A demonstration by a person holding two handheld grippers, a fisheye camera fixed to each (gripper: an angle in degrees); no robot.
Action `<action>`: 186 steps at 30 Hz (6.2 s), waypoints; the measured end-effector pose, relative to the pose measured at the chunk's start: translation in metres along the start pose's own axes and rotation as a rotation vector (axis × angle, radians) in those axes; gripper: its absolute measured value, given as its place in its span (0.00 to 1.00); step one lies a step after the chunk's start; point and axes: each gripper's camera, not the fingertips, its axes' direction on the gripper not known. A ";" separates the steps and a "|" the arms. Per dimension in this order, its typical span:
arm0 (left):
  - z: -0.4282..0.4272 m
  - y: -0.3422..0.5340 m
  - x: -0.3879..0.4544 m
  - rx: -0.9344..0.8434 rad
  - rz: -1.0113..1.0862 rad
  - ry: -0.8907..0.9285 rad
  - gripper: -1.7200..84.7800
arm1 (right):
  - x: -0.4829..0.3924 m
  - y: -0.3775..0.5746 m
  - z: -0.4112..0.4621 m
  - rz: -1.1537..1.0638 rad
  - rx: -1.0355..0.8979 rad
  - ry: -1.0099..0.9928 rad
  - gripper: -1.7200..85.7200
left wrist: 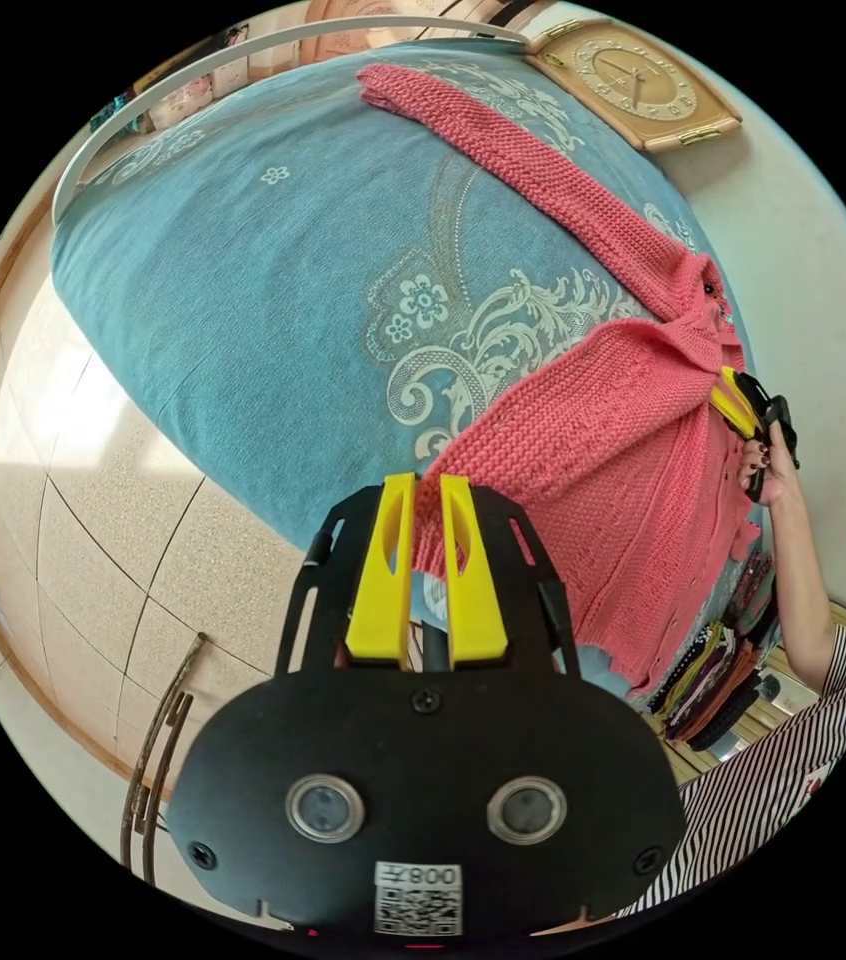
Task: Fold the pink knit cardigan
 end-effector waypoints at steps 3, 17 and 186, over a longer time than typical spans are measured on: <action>0.000 0.012 -0.005 0.010 -0.001 0.004 0.08 | 0.018 -0.005 0.005 0.082 0.036 -0.111 0.12; -0.005 0.056 -0.007 0.007 0.033 0.024 0.03 | 0.019 -0.023 0.010 0.117 0.126 -0.313 0.06; 0.204 0.221 0.432 -0.486 0.742 0.325 0.09 | -0.177 0.139 -0.181 -0.257 0.234 0.703 0.07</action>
